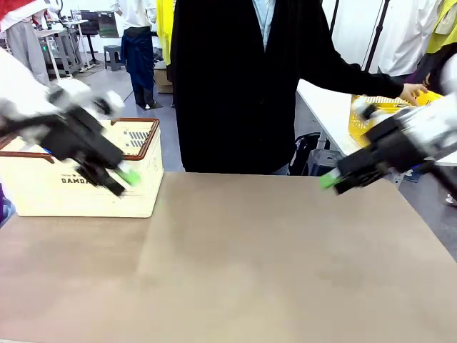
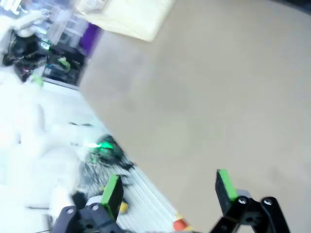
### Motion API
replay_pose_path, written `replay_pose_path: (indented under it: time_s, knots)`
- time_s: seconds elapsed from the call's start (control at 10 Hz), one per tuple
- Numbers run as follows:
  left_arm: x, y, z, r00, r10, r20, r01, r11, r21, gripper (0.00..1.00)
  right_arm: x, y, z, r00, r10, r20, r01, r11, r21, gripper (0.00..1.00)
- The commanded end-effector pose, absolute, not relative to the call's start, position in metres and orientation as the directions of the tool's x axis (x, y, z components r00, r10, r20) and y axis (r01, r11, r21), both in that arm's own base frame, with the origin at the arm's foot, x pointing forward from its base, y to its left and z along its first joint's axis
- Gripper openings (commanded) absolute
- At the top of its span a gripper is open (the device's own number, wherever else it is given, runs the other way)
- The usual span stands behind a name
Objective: Place the drinks into the Shopping basket.
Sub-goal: Pick up one drink and place it into the Shopping basket.
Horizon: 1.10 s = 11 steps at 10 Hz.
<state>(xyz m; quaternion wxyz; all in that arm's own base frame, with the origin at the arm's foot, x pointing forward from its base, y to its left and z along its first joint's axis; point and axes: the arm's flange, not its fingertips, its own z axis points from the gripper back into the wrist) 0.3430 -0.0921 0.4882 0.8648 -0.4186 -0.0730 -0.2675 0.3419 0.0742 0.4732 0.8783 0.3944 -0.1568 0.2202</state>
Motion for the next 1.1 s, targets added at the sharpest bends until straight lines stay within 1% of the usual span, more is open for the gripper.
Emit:
replay_pose_path:
  time_s: [0.0,0.1,0.2,0.3,0.4,0.5,0.6,0.7,0.8,0.9,1.0]
  knots:
    - [0.346,0.007,0.515,0.885,-0.036,0.465,0.417,0.509,-0.753,1.00,0.313,-0.012,0.486,0.814,-0.313,0.490,-0.411,0.287,0.865,1.00]
    - [0.331,0.069,0.520,0.849,0.195,0.492,0.354,0.480,-0.803,1.00,0.289,-0.054,0.484,0.740,-0.463,0.488,-0.405,0.274,0.873,1.00]
    - [0.308,0.127,0.509,0.744,0.444,0.500,0.269,0.487,-0.831,1.00,0.265,-0.098,0.471,0.664,-0.598,0.449,-0.368,0.261,0.893,1.00]
    - [0.288,0.168,0.491,0.702,0.543,0.462,0.223,0.448,-0.866,1.00,0.244,-0.135,0.458,0.580,-0.714,0.392,-0.336,0.228,0.914,1.00]
    - [0.268,0.202,0.472,0.626,0.668,0.402,0.152,0.401,-0.903,1.00,0.225,-0.161,0.444,0.510,-0.788,0.345,-0.324,0.195,0.926,1.00]
    - [0.249,0.224,0.459,0.543,0.753,0.370,0.128,0.361,-0.924,1.00,0.212,-0.176,0.433,0.446,-0.834,0.325,-0.312,0.195,0.930,1.00]
    - [0.235,0.237,0.452,0.486,0.798,0.357,0.129,0.338,-0.932,1.00,0.210,-0.185,0.423,0.417,-0.861,0.291,-0.287,0.179,0.941,1.00]
    - [0.232,0.237,0.452,0.461,0.807,0.370,0.129,0.351,-0.927,1.00,0.214,-0.189,0.416,0.414,-0.865,0.282,-0.256,0.187,0.948,1.00]
    - [0.237,0.233,0.453,0.467,0.792,0.393,0.121,0.383,-0.916,1.00,0.228,-0.264,0.470,0.545,-0.788,0.285,-0.210,0.201,0.957,1.00]
    - [0.224,0.279,0.459,0.503,0.809,0.305,0.063,0.317,-0.946,1.00,0.228,-0.264,0.470,0.545,-0.788,0.285,-0.210,0.201,0.957,1.00]
    - [0.224,0.279,0.459,0.503,0.809,0.305,0.063,0.317,-0.946,1.00,0.228,-0.264,0.470,0.545,-0.788,0.285,-0.210,0.201,0.957,1.00]
